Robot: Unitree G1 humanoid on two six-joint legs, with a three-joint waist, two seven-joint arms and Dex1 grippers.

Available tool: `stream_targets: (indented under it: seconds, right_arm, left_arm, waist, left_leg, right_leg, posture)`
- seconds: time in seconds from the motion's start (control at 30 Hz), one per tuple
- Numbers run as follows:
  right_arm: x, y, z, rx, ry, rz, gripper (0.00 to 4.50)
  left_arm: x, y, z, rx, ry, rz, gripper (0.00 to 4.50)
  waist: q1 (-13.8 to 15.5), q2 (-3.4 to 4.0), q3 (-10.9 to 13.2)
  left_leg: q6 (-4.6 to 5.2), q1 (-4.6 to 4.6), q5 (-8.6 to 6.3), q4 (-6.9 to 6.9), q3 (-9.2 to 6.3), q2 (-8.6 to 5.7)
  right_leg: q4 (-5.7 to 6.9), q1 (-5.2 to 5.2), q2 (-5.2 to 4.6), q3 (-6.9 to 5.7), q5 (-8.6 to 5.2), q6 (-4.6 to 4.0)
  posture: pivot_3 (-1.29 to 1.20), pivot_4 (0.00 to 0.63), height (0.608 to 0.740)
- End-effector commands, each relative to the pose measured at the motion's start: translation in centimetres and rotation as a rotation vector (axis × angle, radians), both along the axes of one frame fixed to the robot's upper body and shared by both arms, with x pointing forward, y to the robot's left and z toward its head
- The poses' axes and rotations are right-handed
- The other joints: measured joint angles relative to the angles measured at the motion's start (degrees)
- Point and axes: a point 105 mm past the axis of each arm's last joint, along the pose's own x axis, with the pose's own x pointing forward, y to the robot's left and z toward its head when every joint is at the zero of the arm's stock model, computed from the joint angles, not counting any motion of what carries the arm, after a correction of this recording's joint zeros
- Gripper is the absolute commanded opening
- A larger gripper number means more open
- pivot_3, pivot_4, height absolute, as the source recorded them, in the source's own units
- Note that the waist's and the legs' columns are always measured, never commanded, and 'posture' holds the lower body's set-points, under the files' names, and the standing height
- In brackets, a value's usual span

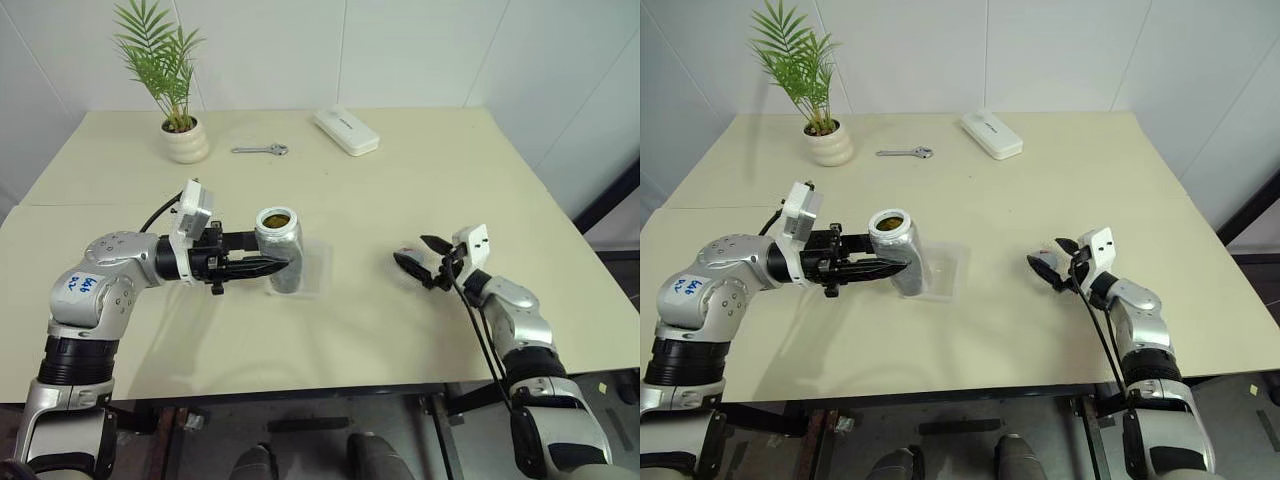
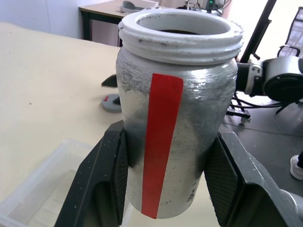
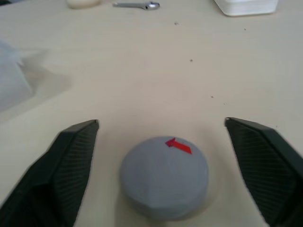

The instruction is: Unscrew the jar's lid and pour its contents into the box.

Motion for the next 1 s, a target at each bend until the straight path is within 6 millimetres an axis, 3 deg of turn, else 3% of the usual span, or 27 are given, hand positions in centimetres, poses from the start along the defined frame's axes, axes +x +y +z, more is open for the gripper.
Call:
stream_targets:
  seconds: [0.03,0.1,0.17,0.27,0.37,0.53,0.63,0.77,0.9,1.0]
  right_arm:
    - [-1.5,0.0,4.1,0.002,-0.105,0.070,4.47]
    - [-2.5,0.8,5.3,-0.038,-0.134,0.116,4.47]
    - [-4.4,3.2,7.2,-0.088,-0.162,0.234,4.47]
    - [-7.5,6.4,7.7,-0.217,-0.130,0.408,4.47]
    - [-8.2,7.9,7.9,-0.238,-0.128,0.433,4.47]
    - [-9.2,9.1,7.4,-0.233,-0.107,0.472,4.47]
    - [-9.5,8.9,7.0,-0.231,-0.131,0.451,4.47]
    - [-9.2,8.5,6.4,-0.230,-0.134,0.413,4.47]
    - [-9.1,8.3,5.9,-0.219,-0.125,0.391,4.47]
    - [-8.8,8.0,5.7,-0.211,-0.122,0.370,4.47]
  left_arm:
    - [0.0,0.4,1.8,-0.031,-0.066,-0.001,1.87]
    - [0.4,0.8,2.2,-0.047,-0.069,0.017,1.87]
    - [1.1,1.3,2.8,-0.057,-0.072,0.044,1.87]
    - [3.2,2.6,3.1,-0.028,-0.118,0.139,1.87]
    - [5.0,3.6,2.9,0.015,-0.138,0.214,1.87]
    - [6.8,4.2,2.7,0.075,-0.169,0.281,1.87]
    - [7.6,3.4,3.8,0.222,-0.313,0.308,1.87]
    - [8.3,2.8,3.1,0.380,-0.430,0.356,1.87]
    - [9.7,2.3,3.7,0.482,-0.676,0.481,1.87]
    - [10.4,1.9,4.1,0.627,-0.978,0.555,1.87]
  waist:
    - [0.03,0.00,0.00]
    - [0.12,0.00,0.00]
    - [0.18,0.02,0.01]
    - [0.16,0.02,0.01]
    - [0.28,0.00,0.00]
    - [0.80,0.00,0.00]
    - [1.64,-0.01,0.00]
    - [1.87,-0.01,0.00]
    - [1.87,-0.01,0.00]
    - [1.85,-0.01,0.00]
  left_leg:
    - [0.00,0.01,0.00,0.00,0.00,0.00]
    - [-0.02,0.04,0.01,-0.02,0.00,0.00]
    - [-0.03,0.06,0.03,-0.03,0.00,0.00]
    - [-0.04,0.10,0.04,-0.04,0.00,0.00]
    - [-0.04,0.16,0.05,-0.04,0.00,0.00]
    - [-0.03,0.10,0.04,-0.04,0.00,-0.04]
    - [0.00,-0.02,0.02,-0.09,-0.01,-0.03]
    - [0.07,-0.22,-0.02,-0.02,0.02,-0.04]
    - [0.09,-0.25,-0.03,-0.01,0.02,-0.03]
    - [0.09,-0.24,-0.03,0.03,0.02,-0.03]
  right_leg:
    - [0.01,0.00,0.00,0.00,0.00,0.00]
    - [0.04,0.00,0.01,0.00,0.00,0.00]
    - [0.07,0.00,0.03,0.01,0.00,0.00]
    - [0.15,-0.03,0.04,0.04,-0.02,-0.01]
    - [0.14,0.02,0.06,0.04,-0.02,-0.03]
    - [0.05,0.03,0.04,0.05,-0.02,-0.02]
    - [-0.07,-0.05,0.06,0.04,-0.02,-0.01]
    - [-0.23,-0.12,0.03,0.03,-0.01,0.03]
    - [-0.24,-0.16,0.04,0.03,0.00,0.04]
    - [-0.22,-0.16,0.03,0.03,0.01,0.07]
  posture:
    - [0.00,0.150,0.740]
    - [0.00,0.150,0.740]
    - [0.00,0.150,0.740]
    - [0.00,0.150,0.740]
    - [0.00,0.150,0.740]
    - [0.00,0.150,0.740]
    - [0.00,0.150,0.740]
    - [0.00,0.150,0.740]
    - [0.00,0.150,0.740]
    - [0.00,0.150,0.740]
